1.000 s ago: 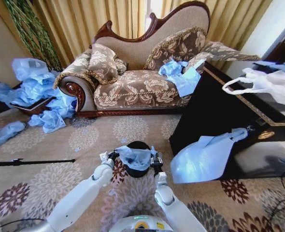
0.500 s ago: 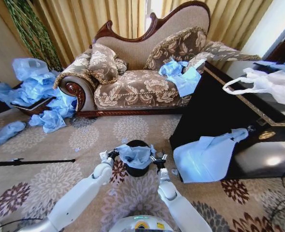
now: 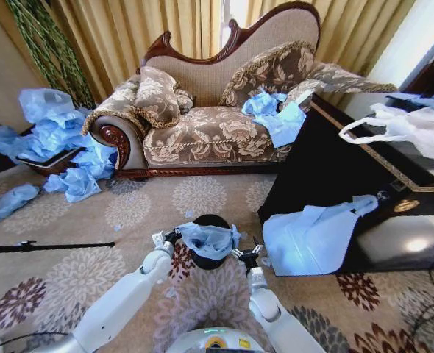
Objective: Place a garbage bag over the trash bin.
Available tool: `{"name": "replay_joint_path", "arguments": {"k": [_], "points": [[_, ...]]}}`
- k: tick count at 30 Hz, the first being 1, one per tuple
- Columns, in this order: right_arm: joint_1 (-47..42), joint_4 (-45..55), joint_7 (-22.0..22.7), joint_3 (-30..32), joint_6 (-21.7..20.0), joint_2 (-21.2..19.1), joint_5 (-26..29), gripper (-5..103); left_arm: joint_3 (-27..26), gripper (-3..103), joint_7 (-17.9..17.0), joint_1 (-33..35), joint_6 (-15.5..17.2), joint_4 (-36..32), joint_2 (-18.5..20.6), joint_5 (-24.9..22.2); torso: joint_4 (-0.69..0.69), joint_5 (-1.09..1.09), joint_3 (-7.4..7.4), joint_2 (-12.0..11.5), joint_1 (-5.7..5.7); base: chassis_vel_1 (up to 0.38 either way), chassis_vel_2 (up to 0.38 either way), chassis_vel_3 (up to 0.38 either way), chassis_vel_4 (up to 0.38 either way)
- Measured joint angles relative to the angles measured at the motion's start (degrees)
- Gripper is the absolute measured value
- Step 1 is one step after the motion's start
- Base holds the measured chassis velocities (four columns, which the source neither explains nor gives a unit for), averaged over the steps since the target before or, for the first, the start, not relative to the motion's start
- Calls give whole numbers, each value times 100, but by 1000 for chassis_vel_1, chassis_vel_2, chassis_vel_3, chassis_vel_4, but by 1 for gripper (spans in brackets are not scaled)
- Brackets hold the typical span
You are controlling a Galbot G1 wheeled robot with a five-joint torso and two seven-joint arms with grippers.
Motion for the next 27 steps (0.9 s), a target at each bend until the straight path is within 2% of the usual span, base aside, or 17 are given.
{"name": "replay_joint_path", "arguments": {"k": [10,14,19,27], "points": [[354,-470,-216,0,-59,106,85,100,-31,0,24,-39,38,125,-38,-166,1,1,0,0,0,0,0,0,0],[231,-244,-285,0,-130,31,94,100,-27,0,26,-44,41,132,-39,-166,1,2,0,0,0,0,0,0,0],[-138,427,-370,67,-355,-279,167,100,-52,0,56,-3,72,68,42,-142,-3,1,0,0,0,0,0,0,0],[339,314,-299,-29,-519,-191,267,100,-68,0,83,119,88,48,39,-81,2,1,0,0,0,0,0,0,0]]}}
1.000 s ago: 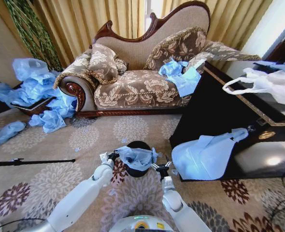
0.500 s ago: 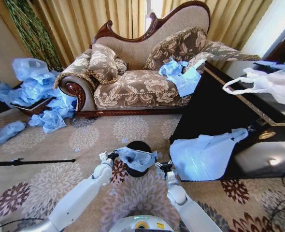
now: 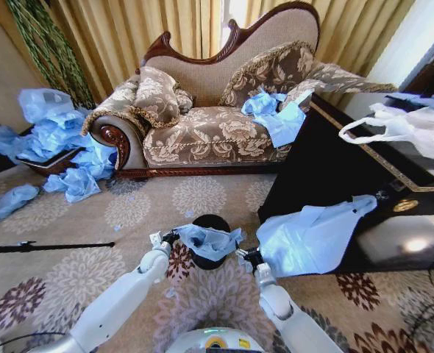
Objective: Place a garbage bag over the trash bin.
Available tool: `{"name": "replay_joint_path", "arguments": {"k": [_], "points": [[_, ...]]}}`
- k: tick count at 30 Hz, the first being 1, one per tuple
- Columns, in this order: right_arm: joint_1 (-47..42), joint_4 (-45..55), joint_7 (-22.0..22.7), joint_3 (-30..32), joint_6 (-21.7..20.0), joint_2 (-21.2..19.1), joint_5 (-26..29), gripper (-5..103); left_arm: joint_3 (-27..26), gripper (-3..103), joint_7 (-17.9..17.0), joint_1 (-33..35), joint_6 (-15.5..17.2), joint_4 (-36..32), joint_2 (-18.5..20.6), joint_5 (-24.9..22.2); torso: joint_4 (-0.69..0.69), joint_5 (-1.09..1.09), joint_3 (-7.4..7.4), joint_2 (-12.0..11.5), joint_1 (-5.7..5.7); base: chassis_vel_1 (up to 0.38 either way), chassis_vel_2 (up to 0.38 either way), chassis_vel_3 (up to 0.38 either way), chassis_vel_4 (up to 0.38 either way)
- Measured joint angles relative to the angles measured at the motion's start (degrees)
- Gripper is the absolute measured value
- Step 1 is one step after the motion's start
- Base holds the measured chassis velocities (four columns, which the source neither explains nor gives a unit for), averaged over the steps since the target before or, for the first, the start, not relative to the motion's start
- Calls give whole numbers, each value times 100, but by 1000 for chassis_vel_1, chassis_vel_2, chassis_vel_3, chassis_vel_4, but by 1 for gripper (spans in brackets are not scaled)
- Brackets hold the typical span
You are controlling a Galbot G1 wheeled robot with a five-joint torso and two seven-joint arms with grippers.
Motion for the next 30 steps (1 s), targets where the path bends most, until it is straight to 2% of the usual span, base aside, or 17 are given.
{"name": "replay_joint_path", "arguments": {"k": [9,17,30], "points": [[-45,-51,-196,-11,-163,-171,115,100,-41,0,-7,6,-11,14,-33,12,-3,-1,0,0,0,0,0,0,0],[-236,9,-268,-47,-174,-144,106,100,-37,0,-2,-56,-23,78,-51,11,-3,0,0,0,0,0,0,0,0],[214,-513,-414,-165,-205,-48,169,100,42,0,121,-154,-66,303,-80,30,-2,-1,0,0,0,0,0,0,0]]}}
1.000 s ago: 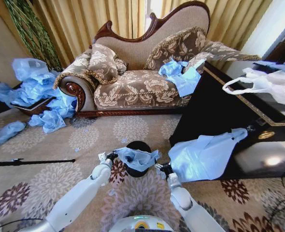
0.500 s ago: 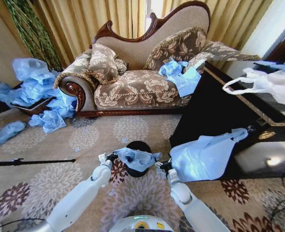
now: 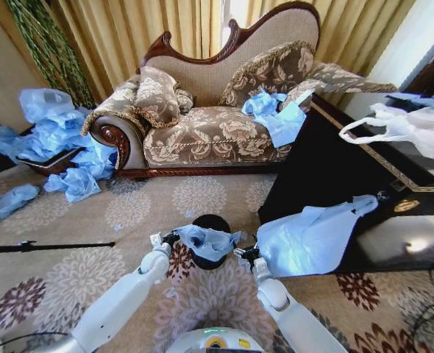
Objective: Place a garbage bag over the trash bin.
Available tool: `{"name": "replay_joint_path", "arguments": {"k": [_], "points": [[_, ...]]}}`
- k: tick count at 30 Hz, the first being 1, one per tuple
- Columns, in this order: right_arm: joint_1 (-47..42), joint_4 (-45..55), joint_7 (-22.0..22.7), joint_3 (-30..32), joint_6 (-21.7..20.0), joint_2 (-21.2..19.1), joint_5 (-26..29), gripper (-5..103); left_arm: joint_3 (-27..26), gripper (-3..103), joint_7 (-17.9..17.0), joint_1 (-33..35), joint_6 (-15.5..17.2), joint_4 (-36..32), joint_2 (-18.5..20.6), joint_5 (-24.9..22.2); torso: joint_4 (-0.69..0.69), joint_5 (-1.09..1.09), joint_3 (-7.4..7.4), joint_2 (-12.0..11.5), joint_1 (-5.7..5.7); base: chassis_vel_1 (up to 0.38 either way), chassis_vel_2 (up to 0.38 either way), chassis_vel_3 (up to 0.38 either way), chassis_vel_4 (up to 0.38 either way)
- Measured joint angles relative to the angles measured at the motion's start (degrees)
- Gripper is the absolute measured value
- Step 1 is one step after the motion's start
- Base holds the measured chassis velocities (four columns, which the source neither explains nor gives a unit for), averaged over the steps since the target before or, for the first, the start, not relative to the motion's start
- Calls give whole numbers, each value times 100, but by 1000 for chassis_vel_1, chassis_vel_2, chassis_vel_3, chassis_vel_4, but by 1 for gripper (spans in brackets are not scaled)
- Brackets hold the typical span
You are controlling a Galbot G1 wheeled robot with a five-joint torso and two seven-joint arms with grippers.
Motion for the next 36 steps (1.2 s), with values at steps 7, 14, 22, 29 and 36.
{"name": "replay_joint_path", "arguments": {"k": [7,14,22,29,36], "points": [[236,-415,-75,-54,44,102,-17,100,158,0,135,-159,-71,346,-120,78,0,0,0,0,0,0,0,0,0],[468,-585,-78,-44,84,116,-4,100,210,0,202,-309,-143,460,-185,124,0,0,0,0,0,0,0,0,0],[401,-415,-76,89,78,-61,40,100,190,0,221,-409,-175,477,-195,147,0,-1,0,0,1,0,0,0,0],[-377,517,-64,372,56,-354,17,100,131,0,197,-286,-176,283,-149,112,-1,0,0,0,0,0,0,0,0],[-894,1281,-15,455,-17,-484,-73,100,167,0,165,-260,-167,164,-129,79,0,0,0,0,0,0,0,0,0]]}}
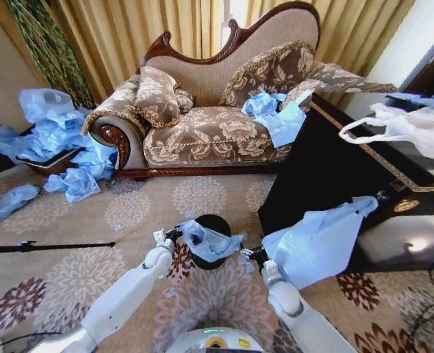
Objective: Place a garbage bag over the trash bin.
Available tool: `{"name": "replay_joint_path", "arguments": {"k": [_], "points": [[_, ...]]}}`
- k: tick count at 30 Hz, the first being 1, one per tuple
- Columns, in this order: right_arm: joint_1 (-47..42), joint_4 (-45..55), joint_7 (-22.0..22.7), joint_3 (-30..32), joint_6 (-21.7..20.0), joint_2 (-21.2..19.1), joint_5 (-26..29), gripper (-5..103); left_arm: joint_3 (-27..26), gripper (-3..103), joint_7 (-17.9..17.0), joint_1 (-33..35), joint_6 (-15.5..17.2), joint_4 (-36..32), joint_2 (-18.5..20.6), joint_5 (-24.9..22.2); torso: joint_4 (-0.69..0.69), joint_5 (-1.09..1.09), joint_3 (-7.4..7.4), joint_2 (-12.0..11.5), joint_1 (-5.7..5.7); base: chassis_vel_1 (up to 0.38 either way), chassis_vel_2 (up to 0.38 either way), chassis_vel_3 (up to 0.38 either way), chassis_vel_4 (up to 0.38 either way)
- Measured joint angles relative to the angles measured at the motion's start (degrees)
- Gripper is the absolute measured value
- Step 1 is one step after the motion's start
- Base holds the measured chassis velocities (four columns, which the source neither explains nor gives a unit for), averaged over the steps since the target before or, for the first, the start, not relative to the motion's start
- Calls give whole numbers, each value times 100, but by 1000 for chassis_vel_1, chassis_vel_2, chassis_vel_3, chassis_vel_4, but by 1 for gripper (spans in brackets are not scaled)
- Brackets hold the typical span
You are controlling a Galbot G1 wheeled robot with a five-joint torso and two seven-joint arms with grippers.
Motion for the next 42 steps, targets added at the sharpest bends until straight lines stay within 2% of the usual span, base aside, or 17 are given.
{"name": "replay_joint_path", "arguments": {"k": [14,24,33,42], "points": [[-15,1025,169,-98,-325,-125,103,100,-3,0,-25,121,6,-76,-15,48,0,-1,0,0,0,0,0,0,0],[346,6,94,-343,-313,92,134,100,-12,0,-32,131,5,-100,-41,60,0,0,0,0,1,0,0,0,0],[89,8,66,-444,-368,147,159,100,-12,0,-32,103,4,-61,-46,47,-1,0,0,0,1,0,0,0,0],[337,-360,52,-444,-366,205,215,100,-12,0,-31,105,2,-60,-42,29,0,0,0,0,1,0,0,0,0]]}}
